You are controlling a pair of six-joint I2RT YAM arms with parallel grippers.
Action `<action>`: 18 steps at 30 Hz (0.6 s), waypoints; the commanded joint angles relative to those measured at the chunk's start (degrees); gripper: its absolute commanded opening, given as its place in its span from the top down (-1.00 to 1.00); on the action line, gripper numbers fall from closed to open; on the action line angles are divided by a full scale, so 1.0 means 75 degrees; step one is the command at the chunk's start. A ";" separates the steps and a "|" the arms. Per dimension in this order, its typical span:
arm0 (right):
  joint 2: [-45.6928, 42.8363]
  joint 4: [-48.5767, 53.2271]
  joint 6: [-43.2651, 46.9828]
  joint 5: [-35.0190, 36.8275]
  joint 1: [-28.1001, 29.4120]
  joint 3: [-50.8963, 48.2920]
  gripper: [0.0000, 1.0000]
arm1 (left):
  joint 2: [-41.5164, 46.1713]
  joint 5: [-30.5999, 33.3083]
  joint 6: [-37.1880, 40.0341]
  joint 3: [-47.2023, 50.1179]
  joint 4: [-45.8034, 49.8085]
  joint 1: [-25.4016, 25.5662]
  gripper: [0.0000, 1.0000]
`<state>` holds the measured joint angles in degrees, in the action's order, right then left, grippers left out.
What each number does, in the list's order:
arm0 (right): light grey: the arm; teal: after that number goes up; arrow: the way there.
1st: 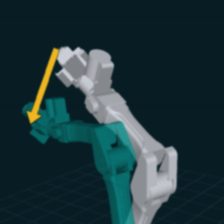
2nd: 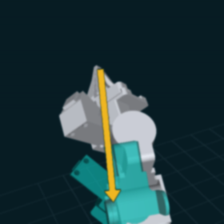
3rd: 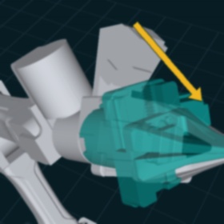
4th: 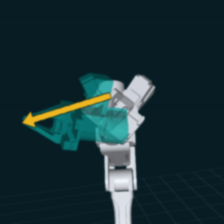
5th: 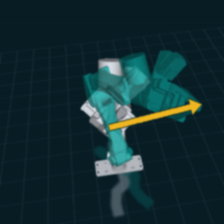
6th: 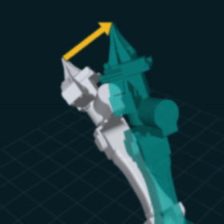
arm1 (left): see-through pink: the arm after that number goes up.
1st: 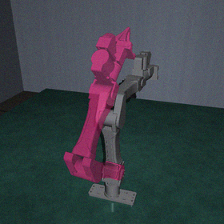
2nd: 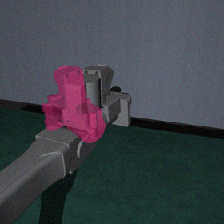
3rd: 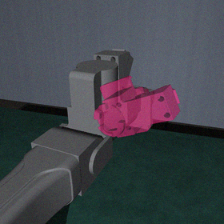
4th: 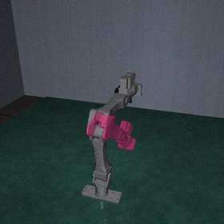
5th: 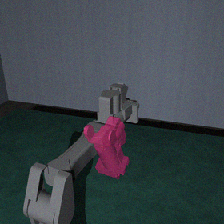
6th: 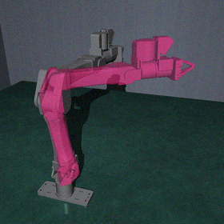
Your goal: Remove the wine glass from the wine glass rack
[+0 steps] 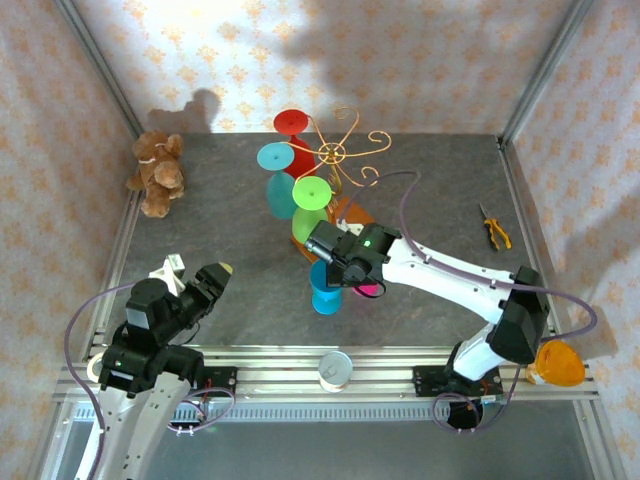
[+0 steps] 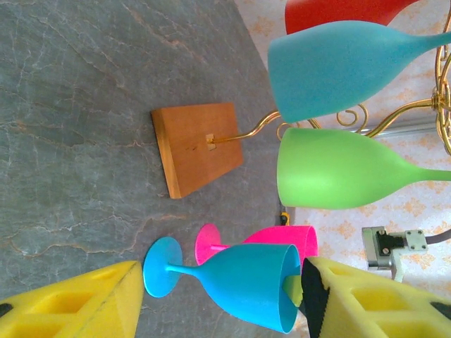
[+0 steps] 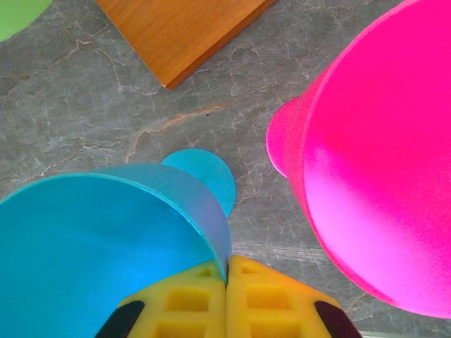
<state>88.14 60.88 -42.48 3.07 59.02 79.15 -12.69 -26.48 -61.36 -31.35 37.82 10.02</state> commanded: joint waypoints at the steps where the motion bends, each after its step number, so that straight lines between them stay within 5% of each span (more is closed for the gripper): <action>1: 0.0178 0.0261 0.0117 0.0200 -0.0054 0.0208 0.95 | -0.0034 0.0156 0.0209 0.0091 -0.0401 0.0005 -0.19; 18: 0.0039 0.0461 0.0097 0.0361 -0.0054 0.0568 0.53 | -0.0016 0.0144 0.0258 0.0067 -0.0414 0.0011 -0.18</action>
<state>88.88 62.22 -41.76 3.27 59.02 81.19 -12.86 -26.48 -60.97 -31.33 37.47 10.02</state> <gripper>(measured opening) 0.234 0.593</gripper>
